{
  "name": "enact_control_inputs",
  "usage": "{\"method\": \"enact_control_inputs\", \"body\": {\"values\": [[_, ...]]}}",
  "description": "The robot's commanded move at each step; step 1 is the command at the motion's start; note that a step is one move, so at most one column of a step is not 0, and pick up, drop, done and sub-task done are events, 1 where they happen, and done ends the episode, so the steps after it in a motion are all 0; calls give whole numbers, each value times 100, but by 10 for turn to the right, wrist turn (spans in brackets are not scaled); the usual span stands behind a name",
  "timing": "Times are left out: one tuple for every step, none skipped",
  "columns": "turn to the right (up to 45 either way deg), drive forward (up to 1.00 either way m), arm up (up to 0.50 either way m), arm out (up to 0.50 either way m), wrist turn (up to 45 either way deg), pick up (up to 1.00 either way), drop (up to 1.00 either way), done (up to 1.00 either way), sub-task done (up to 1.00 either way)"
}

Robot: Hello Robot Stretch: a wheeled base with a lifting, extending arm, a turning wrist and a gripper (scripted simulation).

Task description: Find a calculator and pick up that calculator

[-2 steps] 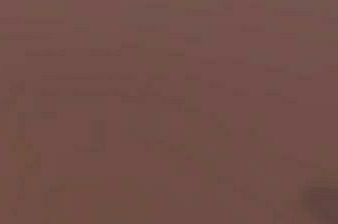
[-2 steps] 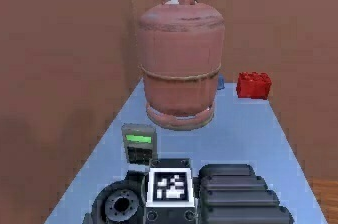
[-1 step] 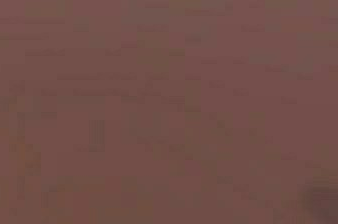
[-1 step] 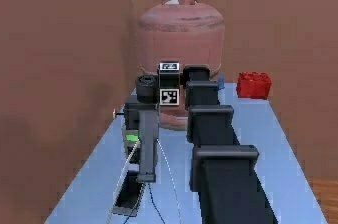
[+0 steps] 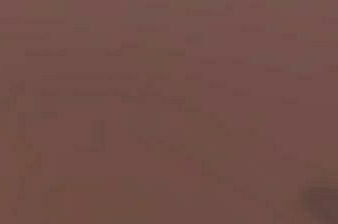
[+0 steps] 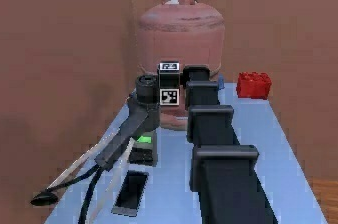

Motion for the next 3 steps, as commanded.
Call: {"method": "enact_control_inputs", "body": {"values": [[0, 0, 0, 0, 450, 0, 0, 0, 0], [0, 0, 0, 0, 450, 0, 0, 0, 0], [0, 0, 0, 0, 360, 0, 0, 0, 0]]}}
